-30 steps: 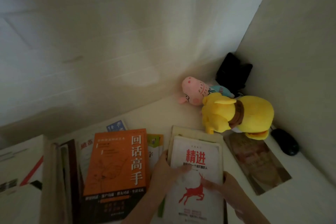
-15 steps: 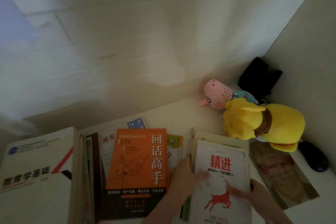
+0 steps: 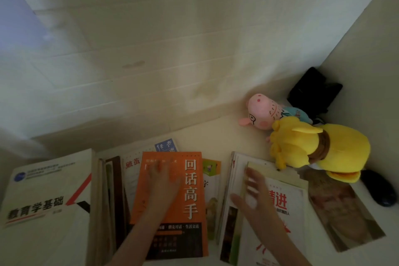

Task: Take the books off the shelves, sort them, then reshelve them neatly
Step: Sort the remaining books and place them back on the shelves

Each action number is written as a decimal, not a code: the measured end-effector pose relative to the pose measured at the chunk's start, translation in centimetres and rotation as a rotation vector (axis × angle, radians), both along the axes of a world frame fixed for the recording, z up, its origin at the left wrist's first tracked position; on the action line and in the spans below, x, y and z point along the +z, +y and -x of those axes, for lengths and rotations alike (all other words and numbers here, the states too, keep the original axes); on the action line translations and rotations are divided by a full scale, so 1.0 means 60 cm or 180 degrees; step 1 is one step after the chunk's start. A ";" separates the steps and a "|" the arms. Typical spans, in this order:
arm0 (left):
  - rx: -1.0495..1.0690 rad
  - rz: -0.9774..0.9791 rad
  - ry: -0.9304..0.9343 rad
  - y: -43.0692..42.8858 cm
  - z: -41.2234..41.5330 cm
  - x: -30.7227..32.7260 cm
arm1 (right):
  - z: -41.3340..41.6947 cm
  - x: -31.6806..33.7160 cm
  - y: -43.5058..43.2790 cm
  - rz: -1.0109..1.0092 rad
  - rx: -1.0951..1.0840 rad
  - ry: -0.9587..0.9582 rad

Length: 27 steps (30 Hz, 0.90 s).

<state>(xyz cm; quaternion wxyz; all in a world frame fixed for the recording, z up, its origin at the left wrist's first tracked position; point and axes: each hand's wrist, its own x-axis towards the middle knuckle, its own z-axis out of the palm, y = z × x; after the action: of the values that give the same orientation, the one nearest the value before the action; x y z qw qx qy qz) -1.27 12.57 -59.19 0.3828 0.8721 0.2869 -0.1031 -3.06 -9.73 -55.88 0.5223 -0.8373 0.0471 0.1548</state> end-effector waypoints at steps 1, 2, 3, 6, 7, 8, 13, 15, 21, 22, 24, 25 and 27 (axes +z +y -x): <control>0.0177 -0.0032 -0.0003 0.021 0.004 0.000 | -0.005 -0.008 0.031 -0.0154 0.0189 0.0311; 0.0343 -0.0003 -0.0013 0.040 0.009 -0.003 | -0.011 -0.016 0.059 -0.0298 0.0283 0.0644; 0.0470 0.0070 -0.0007 0.056 0.015 -0.005 | -0.016 -0.028 0.083 -0.0385 0.0276 0.0985; 0.0665 0.0442 0.0425 0.082 0.028 -0.012 | -0.024 -0.062 0.124 -0.0550 0.0090 0.1725; 0.0654 0.0469 0.0556 0.086 0.031 -0.017 | -0.027 -0.070 0.132 -0.0596 0.0025 0.1832; 0.0658 0.0462 0.0612 0.089 0.033 -0.024 | -0.030 -0.080 0.138 -0.0633 -0.0038 0.1882; 0.0779 0.0704 0.0580 0.098 0.028 -0.033 | -0.056 -0.113 0.155 -0.0655 -0.0250 0.2168; 0.0884 0.0719 0.0512 0.101 0.028 -0.034 | -0.060 -0.113 0.160 -0.0630 -0.0203 0.2220; 0.1439 0.1410 0.0366 0.115 0.020 -0.037 | -0.044 -0.116 0.166 -0.0692 -0.0338 0.1844; 0.1473 0.1571 0.0346 0.116 0.019 -0.035 | -0.039 -0.115 0.163 -0.0752 -0.0367 0.1788; 0.1537 0.1842 0.0208 0.116 0.018 -0.029 | -0.031 -0.109 0.157 -0.0845 -0.0381 0.1678; 0.1567 0.1926 0.0139 0.117 0.018 -0.028 | -0.029 -0.104 0.153 -0.0924 -0.0380 0.1627; 0.1556 0.1985 0.0042 0.118 0.018 -0.021 | -0.029 -0.096 0.146 -0.1099 -0.0372 0.1560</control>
<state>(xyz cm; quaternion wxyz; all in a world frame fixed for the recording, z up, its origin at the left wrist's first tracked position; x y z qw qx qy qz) -2.32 19.63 -60.47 0.6407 0.6194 0.4433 -0.0967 -1.31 -0.94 -61.66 0.6380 -0.6697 0.1928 0.3276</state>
